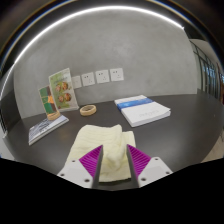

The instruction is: Fold towel

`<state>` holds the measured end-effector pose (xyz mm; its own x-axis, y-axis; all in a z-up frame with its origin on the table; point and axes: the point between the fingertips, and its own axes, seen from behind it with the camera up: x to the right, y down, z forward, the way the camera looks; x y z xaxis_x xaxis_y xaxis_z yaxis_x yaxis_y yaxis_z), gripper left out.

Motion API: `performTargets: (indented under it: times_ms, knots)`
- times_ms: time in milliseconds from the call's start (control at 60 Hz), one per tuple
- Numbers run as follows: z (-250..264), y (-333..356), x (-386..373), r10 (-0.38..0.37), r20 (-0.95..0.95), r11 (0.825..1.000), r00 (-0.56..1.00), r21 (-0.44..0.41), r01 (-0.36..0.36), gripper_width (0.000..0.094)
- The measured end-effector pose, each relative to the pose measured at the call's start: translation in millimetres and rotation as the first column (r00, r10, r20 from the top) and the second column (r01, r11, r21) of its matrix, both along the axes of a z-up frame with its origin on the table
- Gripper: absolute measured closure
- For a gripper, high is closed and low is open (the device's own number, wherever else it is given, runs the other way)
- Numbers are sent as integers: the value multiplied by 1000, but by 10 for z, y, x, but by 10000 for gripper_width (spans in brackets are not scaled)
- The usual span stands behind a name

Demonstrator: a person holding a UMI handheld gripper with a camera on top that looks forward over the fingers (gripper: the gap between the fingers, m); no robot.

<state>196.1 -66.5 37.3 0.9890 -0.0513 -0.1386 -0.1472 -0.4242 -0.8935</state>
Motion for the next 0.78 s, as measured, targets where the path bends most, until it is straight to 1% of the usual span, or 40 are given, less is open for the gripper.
performTargets:
  times_ms: [17,33,50,133,200,283,367,483,583,667,700,783]
  knots:
    - [14,-11,11,1,5,1000,1000,2,-1,424]
    - [29,-25,17,4,11,1000,1000,4,-4,327]
    - [41,-42,17,9,19,1000,1000,5,-9,354]
    - [61,-163,-14,48,68,999,997,-14,-48,191]
    - [58,-261,-42,67,100,998,993,-26,-64,145]
    - [72,-448,-59,44,138,999,989,-33,-39,125]
    - [152,-618,-152,4,156,1000,988,-19,-1,126]
    - [301,-890,-419,-32,195,999,980,10,30,127]
    - [388,-1148,-799,-37,230,999,972,26,31,129]
    - [428,-1333,-1203,-12,226,999,974,34,5,123]
    - [402,-1379,-1320,-4,231,1000,973,30,-3,125]
    - [314,-1525,-1513,-16,218,1000,976,0,17,127]
